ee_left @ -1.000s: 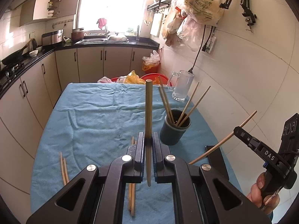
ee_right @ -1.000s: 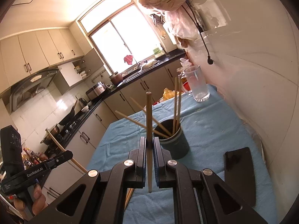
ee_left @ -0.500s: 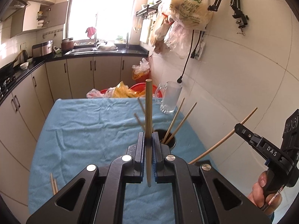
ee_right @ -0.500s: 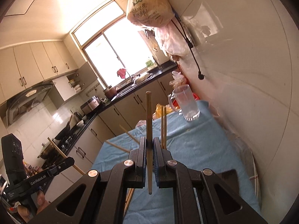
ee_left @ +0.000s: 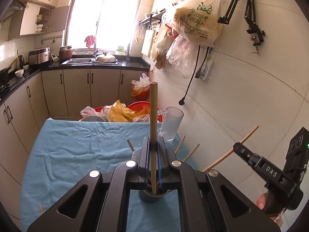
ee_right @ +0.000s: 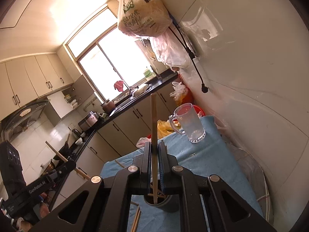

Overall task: Organize utensils
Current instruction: 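Lower both held chopsticks into the black holder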

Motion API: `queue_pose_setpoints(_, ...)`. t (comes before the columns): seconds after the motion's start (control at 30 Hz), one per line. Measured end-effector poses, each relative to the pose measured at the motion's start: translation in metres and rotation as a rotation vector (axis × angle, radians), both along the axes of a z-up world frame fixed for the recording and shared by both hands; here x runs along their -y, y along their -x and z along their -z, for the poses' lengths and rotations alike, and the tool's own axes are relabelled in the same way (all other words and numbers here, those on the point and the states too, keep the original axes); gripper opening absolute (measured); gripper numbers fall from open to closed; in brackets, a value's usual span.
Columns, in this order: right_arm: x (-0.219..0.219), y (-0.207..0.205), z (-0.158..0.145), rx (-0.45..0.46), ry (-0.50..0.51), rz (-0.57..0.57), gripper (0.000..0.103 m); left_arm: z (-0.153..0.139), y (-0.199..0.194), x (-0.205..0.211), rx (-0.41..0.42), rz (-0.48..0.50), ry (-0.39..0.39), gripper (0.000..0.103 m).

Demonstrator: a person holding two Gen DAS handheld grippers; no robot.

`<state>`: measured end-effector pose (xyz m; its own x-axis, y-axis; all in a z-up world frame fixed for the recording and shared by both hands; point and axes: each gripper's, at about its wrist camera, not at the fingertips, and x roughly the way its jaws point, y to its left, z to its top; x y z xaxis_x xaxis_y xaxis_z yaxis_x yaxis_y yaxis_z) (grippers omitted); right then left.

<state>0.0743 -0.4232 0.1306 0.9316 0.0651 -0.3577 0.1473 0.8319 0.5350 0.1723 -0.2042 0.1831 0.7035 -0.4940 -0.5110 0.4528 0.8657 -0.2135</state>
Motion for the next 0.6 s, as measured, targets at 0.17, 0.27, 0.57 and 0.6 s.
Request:
queue_pose_setpoints(0.17, 0.004, -0.022, 0.017, -0.047, -0.005, 0.006, 0.008, 0.024, -0.018, 0.012, -0.033, 0.007, 0.007, 0.007)
queue_pose_setpoints(0.27, 0.005, -0.03, 0.027, -0.069, -0.008, -0.001, 0.008, 0.038, -0.025, 0.012, -0.064, 0.011, 0.012, 0.007)
queue_pose_setpoints(0.57, 0.0, -0.052, 0.053, -0.135, -0.006, -0.023, 0.008, 0.071, -0.038, 0.012, -0.109, 0.002, -0.019, 0.007)
queue_pose_setpoints(0.6, 0.0, -0.053, 0.055, -0.141, -0.005, -0.025, 0.008, 0.074, -0.04, 0.011, -0.112, 0.0, -0.022, 0.007)
